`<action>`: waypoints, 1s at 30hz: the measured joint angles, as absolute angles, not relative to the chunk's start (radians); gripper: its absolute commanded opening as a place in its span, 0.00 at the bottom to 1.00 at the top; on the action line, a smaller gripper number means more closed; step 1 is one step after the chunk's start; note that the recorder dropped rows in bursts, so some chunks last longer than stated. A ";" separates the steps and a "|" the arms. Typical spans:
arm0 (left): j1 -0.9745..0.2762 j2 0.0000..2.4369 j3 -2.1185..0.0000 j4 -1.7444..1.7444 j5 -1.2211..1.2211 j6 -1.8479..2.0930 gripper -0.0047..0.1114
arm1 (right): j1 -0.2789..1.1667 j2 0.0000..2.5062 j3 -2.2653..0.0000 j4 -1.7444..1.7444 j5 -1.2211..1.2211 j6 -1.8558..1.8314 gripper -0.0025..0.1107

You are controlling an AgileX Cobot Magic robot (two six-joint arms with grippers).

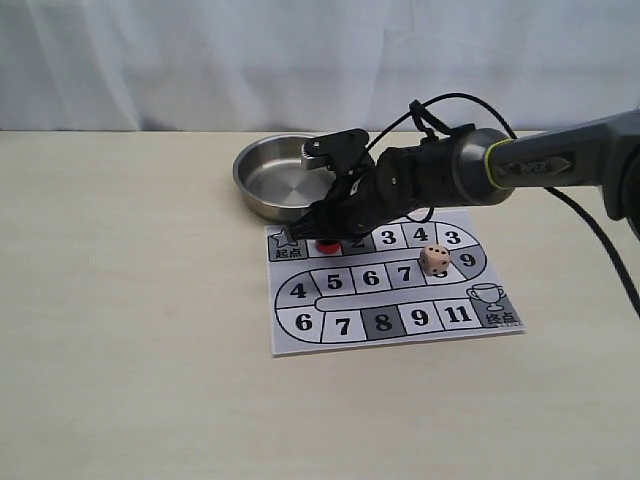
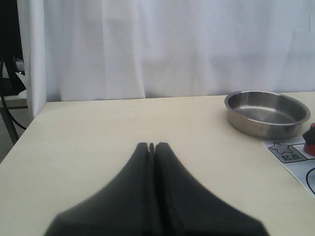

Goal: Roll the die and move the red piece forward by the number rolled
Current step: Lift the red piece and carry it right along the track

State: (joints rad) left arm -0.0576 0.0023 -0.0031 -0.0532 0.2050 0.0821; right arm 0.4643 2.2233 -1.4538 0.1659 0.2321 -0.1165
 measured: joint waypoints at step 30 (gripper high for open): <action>-0.058 0.002 -0.003 -0.053 0.205 0.082 0.04 | 0.376 2.191 -1.452 0.180 0.313 -0.115 0.06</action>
